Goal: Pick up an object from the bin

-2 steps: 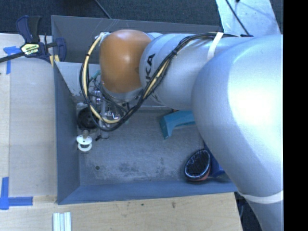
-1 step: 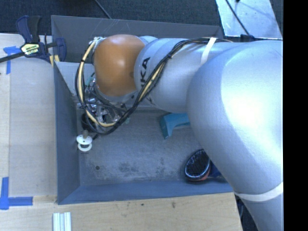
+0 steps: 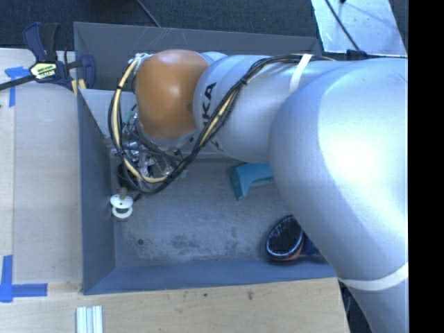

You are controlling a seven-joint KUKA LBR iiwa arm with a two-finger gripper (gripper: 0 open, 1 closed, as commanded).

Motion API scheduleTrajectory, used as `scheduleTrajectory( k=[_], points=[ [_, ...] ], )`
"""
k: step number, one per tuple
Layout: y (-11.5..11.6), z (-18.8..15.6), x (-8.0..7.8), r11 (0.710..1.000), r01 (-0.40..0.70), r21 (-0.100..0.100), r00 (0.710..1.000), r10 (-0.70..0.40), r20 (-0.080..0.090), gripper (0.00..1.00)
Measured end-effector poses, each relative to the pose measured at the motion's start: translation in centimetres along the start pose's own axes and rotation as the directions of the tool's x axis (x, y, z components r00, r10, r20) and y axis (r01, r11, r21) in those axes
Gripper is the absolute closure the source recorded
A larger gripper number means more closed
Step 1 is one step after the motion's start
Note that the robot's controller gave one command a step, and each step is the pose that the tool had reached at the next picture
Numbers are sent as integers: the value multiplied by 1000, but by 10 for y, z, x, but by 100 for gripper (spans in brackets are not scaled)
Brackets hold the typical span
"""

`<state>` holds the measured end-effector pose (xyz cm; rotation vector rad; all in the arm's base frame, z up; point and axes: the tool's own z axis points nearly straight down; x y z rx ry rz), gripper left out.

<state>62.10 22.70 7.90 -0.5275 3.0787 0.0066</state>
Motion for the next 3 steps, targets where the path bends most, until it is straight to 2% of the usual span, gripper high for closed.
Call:
scheduleTrajectory(
  k=[1, 2, 3],
  points=[
    [4, -23, 32, 1000, 2, 0, 1000, -2, -14, 100],
    [18, -45, 50, 1000, 13, 0, 1000, -13, -18, 0],
    [18, -45, 50, 1000, 12, 0, 1000, -12, -18, 0]
  ],
)
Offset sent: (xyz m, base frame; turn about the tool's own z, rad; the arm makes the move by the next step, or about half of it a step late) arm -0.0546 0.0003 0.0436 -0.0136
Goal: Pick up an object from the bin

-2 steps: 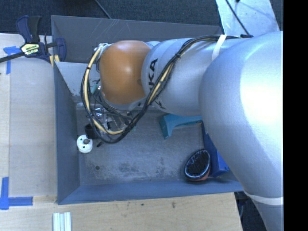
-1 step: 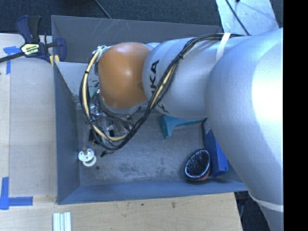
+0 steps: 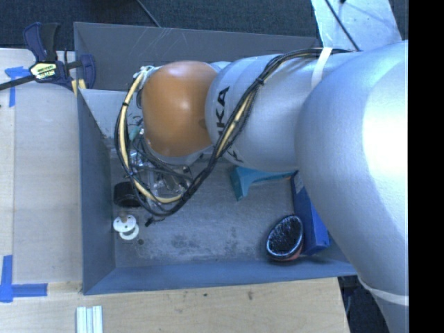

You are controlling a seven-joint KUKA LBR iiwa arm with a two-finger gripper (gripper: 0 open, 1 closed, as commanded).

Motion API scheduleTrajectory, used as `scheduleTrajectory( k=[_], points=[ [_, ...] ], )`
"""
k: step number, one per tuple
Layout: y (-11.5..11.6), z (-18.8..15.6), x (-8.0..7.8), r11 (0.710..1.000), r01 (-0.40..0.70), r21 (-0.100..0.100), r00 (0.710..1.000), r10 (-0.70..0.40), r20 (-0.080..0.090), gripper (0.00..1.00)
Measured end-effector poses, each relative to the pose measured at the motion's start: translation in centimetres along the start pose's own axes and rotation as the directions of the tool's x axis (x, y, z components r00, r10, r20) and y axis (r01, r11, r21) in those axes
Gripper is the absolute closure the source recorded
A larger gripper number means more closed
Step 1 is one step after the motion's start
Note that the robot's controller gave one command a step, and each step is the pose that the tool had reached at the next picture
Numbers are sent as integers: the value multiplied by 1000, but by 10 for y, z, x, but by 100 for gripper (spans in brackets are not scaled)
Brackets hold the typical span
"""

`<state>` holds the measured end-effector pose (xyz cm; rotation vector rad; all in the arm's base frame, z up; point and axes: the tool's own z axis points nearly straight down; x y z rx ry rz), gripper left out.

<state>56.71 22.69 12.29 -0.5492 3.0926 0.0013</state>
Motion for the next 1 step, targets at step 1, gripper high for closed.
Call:
scheduleTrajectory(
  k=[1],
  points=[
    [3, 21, 0, 997, 74, 1, 997, -74, 6, 0]
  ],
)
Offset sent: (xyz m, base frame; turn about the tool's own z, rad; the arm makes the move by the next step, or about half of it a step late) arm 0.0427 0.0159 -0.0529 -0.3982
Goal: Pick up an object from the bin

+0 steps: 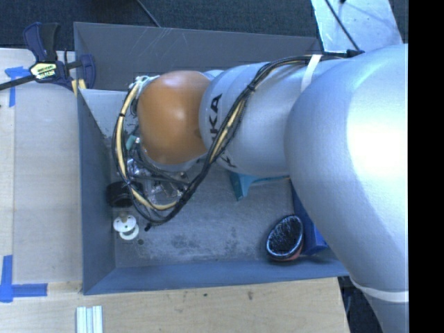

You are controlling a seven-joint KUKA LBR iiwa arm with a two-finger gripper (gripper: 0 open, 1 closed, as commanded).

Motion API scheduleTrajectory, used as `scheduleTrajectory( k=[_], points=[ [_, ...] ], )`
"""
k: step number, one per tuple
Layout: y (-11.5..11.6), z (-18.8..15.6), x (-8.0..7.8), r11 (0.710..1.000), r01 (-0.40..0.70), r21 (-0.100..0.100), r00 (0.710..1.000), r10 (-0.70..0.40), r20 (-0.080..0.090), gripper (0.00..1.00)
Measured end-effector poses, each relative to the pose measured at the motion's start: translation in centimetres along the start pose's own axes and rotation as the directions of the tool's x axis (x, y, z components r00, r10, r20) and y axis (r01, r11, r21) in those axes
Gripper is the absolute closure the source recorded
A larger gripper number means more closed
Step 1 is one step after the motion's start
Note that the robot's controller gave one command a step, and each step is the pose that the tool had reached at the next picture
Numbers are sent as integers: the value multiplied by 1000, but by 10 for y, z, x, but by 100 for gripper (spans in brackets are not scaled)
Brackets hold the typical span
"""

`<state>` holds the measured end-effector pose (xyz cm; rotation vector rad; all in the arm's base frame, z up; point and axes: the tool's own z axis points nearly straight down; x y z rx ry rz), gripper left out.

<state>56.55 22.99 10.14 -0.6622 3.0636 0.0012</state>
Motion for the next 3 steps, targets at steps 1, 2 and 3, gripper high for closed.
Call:
scheduleTrajectory(
  k=[1, 2, 3],
  points=[
    [-4, 24, -32, 960, 281, -2, 960, -281, -1, 0],
    [-3, 30, -15, 902, 432, -3, 902, -432, -1, 100],
    [-3, 30, -15, 902, 431, -3, 902, -431, -1, 100]
  ],
)
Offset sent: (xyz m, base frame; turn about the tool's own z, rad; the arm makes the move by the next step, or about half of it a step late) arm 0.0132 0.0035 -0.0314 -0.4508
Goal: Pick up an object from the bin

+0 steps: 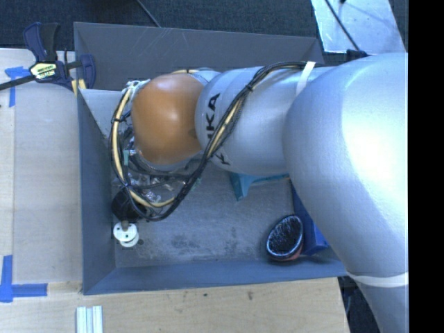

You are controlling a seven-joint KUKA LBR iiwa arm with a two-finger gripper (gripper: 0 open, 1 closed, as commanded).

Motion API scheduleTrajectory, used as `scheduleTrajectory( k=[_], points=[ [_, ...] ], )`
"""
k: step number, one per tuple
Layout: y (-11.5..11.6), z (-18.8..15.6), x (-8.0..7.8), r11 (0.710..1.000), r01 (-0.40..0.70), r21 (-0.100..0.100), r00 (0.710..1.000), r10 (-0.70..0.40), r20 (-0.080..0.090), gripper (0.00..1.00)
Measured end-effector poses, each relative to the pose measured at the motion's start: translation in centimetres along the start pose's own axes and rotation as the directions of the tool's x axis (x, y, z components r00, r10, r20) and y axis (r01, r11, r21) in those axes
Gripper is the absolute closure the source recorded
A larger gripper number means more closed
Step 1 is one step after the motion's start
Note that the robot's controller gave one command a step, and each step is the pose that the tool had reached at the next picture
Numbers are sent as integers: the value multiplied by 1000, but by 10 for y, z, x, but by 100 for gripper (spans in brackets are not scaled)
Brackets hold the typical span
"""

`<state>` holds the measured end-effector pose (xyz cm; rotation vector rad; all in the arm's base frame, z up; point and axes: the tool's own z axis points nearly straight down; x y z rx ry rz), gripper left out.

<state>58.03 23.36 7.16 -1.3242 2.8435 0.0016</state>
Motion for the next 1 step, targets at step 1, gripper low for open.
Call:
scheduleTrajectory(
  k=[1],
  points=[
    [27, -12, 64, 1000, 16, -2, 1000, -16, -3, 100]
  ],
)
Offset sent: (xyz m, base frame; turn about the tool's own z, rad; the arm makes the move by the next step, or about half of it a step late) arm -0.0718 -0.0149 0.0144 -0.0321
